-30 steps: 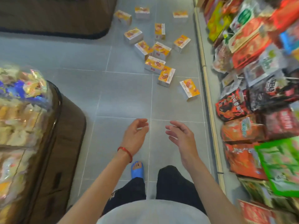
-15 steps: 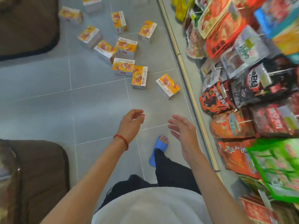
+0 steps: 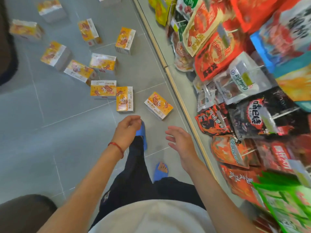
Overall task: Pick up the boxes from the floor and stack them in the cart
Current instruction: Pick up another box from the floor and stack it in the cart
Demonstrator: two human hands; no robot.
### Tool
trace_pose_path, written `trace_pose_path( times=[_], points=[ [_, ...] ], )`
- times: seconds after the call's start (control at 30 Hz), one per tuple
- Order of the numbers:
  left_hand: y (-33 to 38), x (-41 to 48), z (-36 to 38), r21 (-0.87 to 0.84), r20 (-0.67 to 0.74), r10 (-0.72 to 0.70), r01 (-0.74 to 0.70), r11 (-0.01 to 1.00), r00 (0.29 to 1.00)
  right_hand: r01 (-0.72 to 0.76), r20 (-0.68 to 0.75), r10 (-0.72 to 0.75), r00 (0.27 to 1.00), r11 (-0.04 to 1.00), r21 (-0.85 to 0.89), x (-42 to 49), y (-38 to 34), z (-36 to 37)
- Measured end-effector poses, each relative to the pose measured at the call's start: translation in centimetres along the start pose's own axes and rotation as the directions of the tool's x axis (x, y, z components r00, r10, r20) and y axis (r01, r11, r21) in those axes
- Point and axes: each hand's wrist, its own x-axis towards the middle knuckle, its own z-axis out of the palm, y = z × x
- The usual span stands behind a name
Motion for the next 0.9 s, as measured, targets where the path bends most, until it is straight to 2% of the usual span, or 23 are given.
trace_pose_path(
  times=[0.13,0.3,0.43,0.6,0.9],
  points=[
    [2.7,8.5,-0.7,0.036,-0.003,-0.032,0.032,0.999,0.999,-0.044,-0.064,0.046,0.997,0.999,0.026,6.4,-3.0,2.2],
    [3.3,17.6,-0.8,0.178,0.083,-0.107,0.091,0.98,0.991,-0.068,-0.062,0.07,0.996,0.997,0.037,14.5,-4.7,5.0],
    [2.7,24.1,0.4,0.256,0.094,-0.169,0.14,0.957,0.981,-0.135,-0.202,0.152,0.968,0.986,0.097,21.1,-4.0,5.9],
    [-0.6,32.0,3.5,0.347,0.112,-0.245,0.193,0.918,0.963,-0.179,-0.281,0.208,0.937,0.976,0.128,29.3,-0.8,5.1],
    [-10.6,44.9,10.4,0.49,0.109,-0.28,0.193,0.85,0.954,-0.34,-0.257,0.341,0.904,0.939,0.049,46.1,9.7,2.7]
  ],
)
